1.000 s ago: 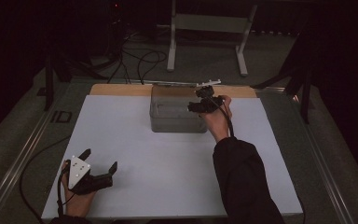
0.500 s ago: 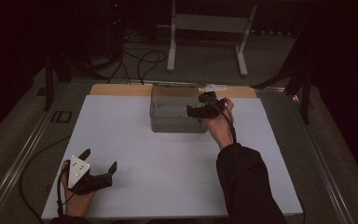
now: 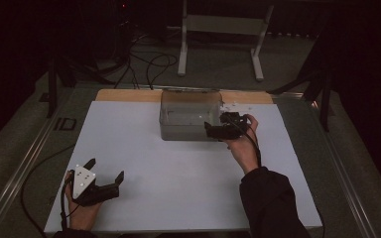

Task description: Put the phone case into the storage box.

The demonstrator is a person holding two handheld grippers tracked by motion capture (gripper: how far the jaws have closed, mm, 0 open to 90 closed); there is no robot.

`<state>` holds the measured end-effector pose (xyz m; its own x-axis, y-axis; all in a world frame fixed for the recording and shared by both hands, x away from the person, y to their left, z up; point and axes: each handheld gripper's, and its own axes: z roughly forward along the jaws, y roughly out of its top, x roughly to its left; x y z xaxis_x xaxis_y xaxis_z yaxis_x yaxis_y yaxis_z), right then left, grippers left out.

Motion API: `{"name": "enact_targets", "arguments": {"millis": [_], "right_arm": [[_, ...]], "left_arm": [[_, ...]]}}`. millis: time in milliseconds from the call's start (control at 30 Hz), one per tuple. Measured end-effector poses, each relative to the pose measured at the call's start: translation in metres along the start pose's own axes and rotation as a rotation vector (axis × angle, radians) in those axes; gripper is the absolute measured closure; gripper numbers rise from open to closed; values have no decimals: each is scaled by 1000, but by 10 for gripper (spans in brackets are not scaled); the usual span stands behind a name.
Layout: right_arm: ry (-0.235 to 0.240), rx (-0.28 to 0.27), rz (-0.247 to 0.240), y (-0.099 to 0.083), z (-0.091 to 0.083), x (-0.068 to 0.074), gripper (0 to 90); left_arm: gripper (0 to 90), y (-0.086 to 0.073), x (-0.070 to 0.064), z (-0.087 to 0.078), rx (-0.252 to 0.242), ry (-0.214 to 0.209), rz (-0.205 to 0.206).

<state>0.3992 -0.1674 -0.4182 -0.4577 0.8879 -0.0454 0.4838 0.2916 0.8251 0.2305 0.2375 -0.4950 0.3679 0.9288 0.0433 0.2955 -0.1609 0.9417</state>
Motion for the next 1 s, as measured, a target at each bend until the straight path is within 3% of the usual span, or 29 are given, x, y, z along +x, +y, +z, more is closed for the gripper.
{"name": "enact_targets", "arguments": {"millis": [367,633,767,1000], "right_arm": [[10,-55,-15,-30,-35,-2,88],[7,-37,-47,-50,-59,2,82],[35,-41,-57,-55,-73,4,81],[44,-46,-12,-79,-83,-7,81]], "left_arm": [[3,0,1,1,13,8,-5],[3,2,2,1,12,10,-12],[3,3,3,0,11,9,-14],[3,4,5,-1,6,8,-21]]}}
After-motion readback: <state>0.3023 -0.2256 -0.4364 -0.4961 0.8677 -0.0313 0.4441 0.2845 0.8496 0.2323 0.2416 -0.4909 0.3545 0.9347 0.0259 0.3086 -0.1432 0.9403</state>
